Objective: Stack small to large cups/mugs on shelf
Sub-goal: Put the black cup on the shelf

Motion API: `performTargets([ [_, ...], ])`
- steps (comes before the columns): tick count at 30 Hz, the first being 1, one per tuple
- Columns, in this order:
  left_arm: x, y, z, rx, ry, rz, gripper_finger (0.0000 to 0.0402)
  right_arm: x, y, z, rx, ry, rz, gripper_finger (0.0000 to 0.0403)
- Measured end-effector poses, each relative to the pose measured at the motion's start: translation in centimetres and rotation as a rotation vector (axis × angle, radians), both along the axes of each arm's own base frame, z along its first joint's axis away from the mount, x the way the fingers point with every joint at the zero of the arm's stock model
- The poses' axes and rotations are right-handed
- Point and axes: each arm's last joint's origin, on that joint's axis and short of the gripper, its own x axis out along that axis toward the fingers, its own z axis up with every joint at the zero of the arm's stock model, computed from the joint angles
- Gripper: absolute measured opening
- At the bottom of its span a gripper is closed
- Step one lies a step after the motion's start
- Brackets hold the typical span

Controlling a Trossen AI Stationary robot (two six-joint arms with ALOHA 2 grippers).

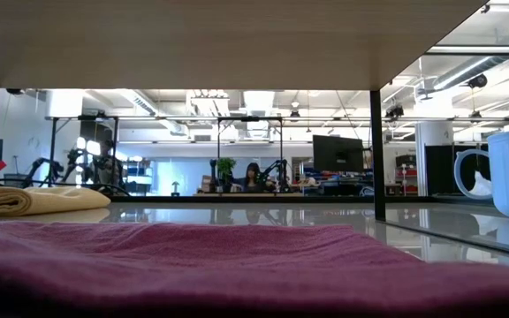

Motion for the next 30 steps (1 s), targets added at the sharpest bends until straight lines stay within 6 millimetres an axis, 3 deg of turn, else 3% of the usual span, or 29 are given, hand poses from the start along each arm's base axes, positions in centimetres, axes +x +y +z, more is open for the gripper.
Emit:
performTargets([
  [26,0.1,0.1,-0.6,-0.027,0.028,0.000,0.0130,1.3,0.8,-1.8,0.018,0.064,-0.046,0.0010],
  [30,0.0,0.1,-0.7,-0.037,0.033,-0.012,0.0130,1.4,0.8,-1.7,0.021,0.051,-0.055,0.0026],
])
